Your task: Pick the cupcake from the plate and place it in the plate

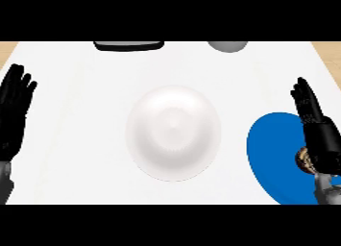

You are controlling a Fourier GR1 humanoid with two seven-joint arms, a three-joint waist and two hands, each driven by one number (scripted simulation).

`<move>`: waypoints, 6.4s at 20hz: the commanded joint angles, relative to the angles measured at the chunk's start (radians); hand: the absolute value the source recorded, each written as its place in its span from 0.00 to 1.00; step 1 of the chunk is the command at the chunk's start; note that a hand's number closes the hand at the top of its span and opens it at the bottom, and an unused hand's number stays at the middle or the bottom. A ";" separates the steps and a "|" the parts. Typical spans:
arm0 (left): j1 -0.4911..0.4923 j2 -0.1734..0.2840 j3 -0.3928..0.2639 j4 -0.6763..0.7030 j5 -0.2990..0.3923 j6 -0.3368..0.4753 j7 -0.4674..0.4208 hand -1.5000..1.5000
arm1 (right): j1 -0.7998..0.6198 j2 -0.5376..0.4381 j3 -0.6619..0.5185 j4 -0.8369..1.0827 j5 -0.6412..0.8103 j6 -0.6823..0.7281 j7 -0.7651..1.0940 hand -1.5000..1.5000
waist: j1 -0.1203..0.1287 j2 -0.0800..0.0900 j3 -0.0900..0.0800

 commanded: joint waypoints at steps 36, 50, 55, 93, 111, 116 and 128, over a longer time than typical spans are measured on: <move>0.065 -0.236 -0.217 0.220 -0.169 0.054 0.089 0.50 | 0.107 -0.519 -0.097 0.346 0.351 0.528 -0.493 0.00 | 0.037 0.012 0.003; 0.092 -0.248 -0.124 0.191 -0.216 -0.038 0.149 0.50 | 0.017 -0.439 -0.067 0.359 0.555 0.681 -0.371 0.00 | 0.033 0.009 0.004; 0.111 -0.263 -0.088 0.162 -0.234 -0.065 0.153 0.50 | 0.031 -0.378 -0.073 0.305 0.597 0.713 -0.328 0.00 | 0.033 0.009 0.003; 0.070 -0.388 -0.005 0.210 -0.377 -0.177 0.158 0.50 | -0.233 0.363 0.037 0.294 1.096 0.362 0.167 1.00 | 0.089 -0.008 -0.005; 0.037 -0.394 0.009 0.238 -0.369 -0.187 0.167 0.50 | -0.639 0.400 0.587 0.197 1.322 -0.050 1.421 1.00 | 0.094 0.008 0.002; 0.062 -0.377 0.026 0.212 -0.356 -0.204 0.161 0.50 | -0.751 0.400 0.573 0.284 1.286 -0.025 1.513 1.00 | 0.083 0.009 0.003; 0.082 -0.407 0.013 0.222 -0.389 -0.178 0.153 0.50 | -0.669 0.400 0.477 0.533 1.142 -0.141 1.322 1.00 | 0.058 0.016 0.004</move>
